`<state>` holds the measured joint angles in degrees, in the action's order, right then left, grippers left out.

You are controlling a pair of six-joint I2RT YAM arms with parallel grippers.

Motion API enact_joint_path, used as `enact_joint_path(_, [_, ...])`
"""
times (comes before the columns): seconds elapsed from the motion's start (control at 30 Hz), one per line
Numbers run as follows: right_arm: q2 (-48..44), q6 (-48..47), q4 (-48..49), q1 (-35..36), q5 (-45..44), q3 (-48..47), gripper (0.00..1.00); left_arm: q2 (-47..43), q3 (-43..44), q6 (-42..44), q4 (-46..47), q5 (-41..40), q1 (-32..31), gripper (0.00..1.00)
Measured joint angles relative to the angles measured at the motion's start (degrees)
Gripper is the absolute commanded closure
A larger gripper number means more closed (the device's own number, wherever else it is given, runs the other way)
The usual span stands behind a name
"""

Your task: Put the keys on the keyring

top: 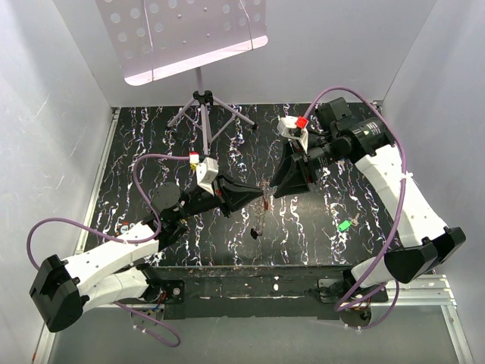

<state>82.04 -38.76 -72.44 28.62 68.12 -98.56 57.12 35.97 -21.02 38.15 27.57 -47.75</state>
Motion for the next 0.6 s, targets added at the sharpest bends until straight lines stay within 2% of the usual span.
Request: enact_joint_path(0.6, [0.07, 3.63, 6.84, 2.16, -2.05, 4.31, 0.64, 0.0, 0.0, -0.68, 1.6, 0.0, 0.0, 1.0])
